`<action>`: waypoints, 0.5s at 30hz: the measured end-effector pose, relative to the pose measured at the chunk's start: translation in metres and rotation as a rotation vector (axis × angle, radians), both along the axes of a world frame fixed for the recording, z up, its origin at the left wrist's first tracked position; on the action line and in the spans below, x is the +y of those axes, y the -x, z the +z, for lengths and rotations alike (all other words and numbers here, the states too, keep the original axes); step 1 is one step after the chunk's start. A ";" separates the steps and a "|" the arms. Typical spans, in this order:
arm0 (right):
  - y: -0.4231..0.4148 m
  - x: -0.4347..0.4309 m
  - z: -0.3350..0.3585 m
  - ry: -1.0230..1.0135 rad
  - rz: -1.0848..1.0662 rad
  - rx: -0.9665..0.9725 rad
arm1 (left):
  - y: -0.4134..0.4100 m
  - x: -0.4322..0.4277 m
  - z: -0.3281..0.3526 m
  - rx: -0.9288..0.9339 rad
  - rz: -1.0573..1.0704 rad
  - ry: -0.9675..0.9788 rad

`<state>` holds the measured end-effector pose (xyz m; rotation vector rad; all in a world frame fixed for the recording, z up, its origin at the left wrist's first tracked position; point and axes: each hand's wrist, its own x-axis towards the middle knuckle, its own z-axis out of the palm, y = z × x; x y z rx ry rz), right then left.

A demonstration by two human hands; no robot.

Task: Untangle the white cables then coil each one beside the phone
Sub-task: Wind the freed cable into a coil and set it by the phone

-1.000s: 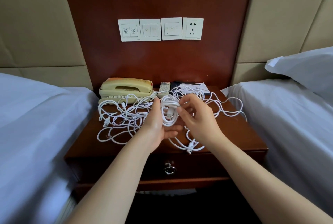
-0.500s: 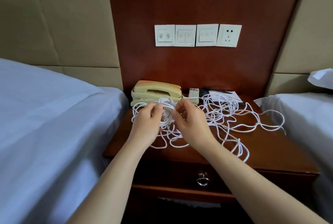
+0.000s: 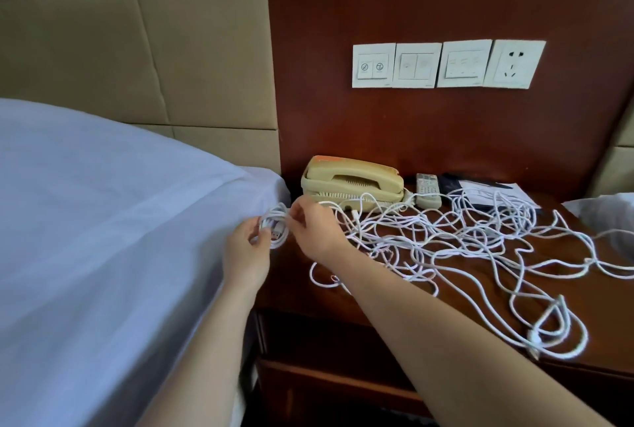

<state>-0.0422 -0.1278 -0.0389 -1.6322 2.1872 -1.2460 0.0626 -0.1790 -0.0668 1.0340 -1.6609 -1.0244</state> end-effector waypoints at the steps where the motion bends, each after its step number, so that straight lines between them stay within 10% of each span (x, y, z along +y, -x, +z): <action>1: 0.001 -0.004 -0.003 -0.032 -0.002 0.027 | 0.001 -0.003 -0.006 -0.041 0.012 -0.002; 15: 0.048 -0.028 -0.022 -0.202 -0.234 0.195 | 0.047 -0.028 -0.018 -0.295 -0.210 0.119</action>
